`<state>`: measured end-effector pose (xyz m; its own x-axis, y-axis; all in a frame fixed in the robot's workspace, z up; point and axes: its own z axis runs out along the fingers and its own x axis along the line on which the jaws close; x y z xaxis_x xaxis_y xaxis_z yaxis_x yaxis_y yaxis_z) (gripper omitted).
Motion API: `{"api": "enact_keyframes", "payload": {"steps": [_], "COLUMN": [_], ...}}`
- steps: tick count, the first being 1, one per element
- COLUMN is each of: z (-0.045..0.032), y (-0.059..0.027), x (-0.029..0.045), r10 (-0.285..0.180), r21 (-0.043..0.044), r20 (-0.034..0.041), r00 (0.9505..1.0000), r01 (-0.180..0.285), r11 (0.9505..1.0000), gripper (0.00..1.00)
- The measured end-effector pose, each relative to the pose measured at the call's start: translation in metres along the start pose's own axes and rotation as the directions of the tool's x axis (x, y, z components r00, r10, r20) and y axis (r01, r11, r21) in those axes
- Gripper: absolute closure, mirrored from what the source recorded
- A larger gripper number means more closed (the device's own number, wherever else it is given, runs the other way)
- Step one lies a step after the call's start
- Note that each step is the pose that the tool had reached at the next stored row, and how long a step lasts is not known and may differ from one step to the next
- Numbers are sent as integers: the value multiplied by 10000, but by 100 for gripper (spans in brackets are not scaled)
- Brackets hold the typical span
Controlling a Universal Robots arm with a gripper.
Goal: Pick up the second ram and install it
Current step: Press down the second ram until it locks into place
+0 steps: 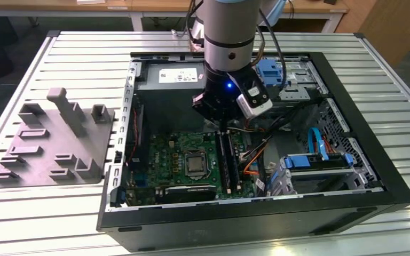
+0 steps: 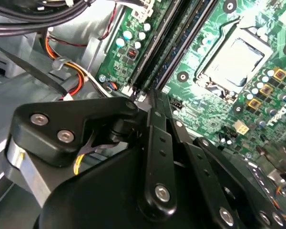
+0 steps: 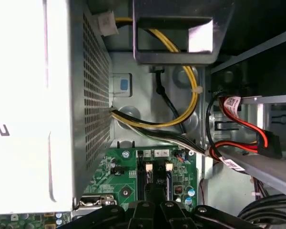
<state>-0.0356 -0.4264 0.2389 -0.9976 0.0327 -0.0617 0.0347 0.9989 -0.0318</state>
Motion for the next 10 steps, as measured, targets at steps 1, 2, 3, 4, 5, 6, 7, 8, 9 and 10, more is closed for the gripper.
{"api": "enact_keyframes", "payload": {"steps": [1, 2, 3, 4, 5, 6, 7, 8, 9, 10], "z": [1, 1, 1, 1, 2, 3, 4, 5, 5, 6], "y": [-5, -17, -36, -57, -79, -101, -123, -146, -169, -192], "x": [0, -1, -1, -2, -2, -3, -3, -3, -3, -3], "r10": [-2, -1, -1, 0, 0, 0, 0, 0, 0, 0], "r21": [-2, -2, 1, 1, 1, 0, 1, 1, 2, 1], "r20": [0, 0, 0, 0, 0, 0, -1, 0, -1, 0], "r00": [10000, 10000, 10000, 10000, 10000, 10000, 10000, 10000, 10000, 10000], "r01": [2, 1, 1, 0, 0, 0, 0, 0, 0, 0], "r11": [10000, 10000, 10000, 10000, 10000, 10000, 10000, 10000, 10000, 10000], "gripper": [90, 90, 90, 90, 90, 90, 90, 90, 90, 90]}}
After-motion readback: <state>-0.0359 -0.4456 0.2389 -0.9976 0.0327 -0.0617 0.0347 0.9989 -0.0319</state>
